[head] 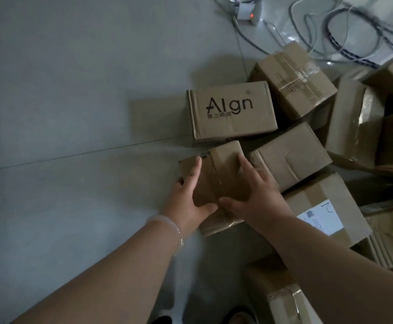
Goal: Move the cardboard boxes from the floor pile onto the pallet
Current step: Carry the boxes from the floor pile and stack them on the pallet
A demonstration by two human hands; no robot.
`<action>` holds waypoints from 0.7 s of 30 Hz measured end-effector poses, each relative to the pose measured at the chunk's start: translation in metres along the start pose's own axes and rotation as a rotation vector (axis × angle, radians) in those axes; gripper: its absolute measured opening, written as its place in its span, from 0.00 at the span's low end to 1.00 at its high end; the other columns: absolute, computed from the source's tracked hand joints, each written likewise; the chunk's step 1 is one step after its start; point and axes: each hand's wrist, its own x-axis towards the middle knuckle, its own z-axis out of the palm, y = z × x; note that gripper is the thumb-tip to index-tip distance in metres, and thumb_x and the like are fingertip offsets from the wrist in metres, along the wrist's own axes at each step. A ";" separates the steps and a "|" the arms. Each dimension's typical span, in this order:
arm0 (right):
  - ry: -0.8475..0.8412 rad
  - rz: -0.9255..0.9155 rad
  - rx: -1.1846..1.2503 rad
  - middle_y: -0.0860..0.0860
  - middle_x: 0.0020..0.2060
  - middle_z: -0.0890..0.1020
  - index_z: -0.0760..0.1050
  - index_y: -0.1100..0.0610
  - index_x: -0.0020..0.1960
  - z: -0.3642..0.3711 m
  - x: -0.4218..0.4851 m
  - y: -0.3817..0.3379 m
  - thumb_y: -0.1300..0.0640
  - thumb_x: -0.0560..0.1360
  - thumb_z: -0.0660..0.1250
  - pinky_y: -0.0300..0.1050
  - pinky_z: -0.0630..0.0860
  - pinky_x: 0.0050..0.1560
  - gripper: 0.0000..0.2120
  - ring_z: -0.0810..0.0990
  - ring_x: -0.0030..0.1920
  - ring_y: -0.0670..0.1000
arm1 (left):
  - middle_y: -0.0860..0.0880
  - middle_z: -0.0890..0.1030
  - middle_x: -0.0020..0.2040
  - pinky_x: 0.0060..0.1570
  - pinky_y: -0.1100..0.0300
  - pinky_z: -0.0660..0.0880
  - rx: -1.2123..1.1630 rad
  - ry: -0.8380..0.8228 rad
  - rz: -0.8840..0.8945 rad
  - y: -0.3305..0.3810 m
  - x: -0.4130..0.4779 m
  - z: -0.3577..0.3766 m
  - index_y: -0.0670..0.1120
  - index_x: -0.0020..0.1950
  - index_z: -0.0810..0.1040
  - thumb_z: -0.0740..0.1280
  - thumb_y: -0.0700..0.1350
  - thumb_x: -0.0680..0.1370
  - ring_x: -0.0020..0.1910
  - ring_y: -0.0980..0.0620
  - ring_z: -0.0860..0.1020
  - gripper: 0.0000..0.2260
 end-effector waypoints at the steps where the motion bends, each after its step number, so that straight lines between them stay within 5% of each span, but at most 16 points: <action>1: 0.002 -0.020 -0.002 0.41 0.71 0.59 0.40 0.27 0.73 -0.002 -0.007 -0.015 0.36 0.67 0.74 0.43 0.68 0.54 0.50 0.65 0.64 0.46 | 0.48 0.66 0.70 0.65 0.58 0.68 -0.009 0.012 0.009 0.002 -0.012 -0.014 0.74 0.73 0.41 0.74 0.50 0.74 0.63 0.54 0.71 0.46; 6: -0.069 -0.157 0.028 0.39 0.67 0.58 0.36 0.27 0.72 -0.008 -0.036 -0.106 0.38 0.67 0.75 0.43 0.70 0.59 0.53 0.63 0.61 0.44 | 0.49 0.63 0.73 0.70 0.50 0.66 -0.035 0.116 0.010 0.010 -0.072 -0.092 0.74 0.73 0.40 0.69 0.49 0.78 0.70 0.50 0.67 0.42; 11: -0.217 -0.316 -0.019 0.42 0.77 0.52 0.32 0.20 0.67 0.001 -0.064 -0.216 0.39 0.69 0.74 0.56 0.71 0.69 0.52 0.62 0.74 0.55 | 0.48 0.62 0.76 0.72 0.48 0.64 -0.038 0.299 0.009 0.003 -0.136 -0.180 0.69 0.76 0.42 0.68 0.48 0.79 0.73 0.47 0.65 0.40; 21: -0.485 -0.643 -0.335 0.46 0.75 0.58 0.33 0.36 0.77 0.062 -0.154 -0.420 0.45 0.63 0.80 0.41 0.66 0.57 0.63 0.65 0.71 0.53 | 0.55 0.46 0.80 0.74 0.47 0.60 -0.103 0.500 -0.158 -0.065 -0.325 -0.303 0.81 0.64 0.33 0.75 0.57 0.71 0.77 0.46 0.55 0.49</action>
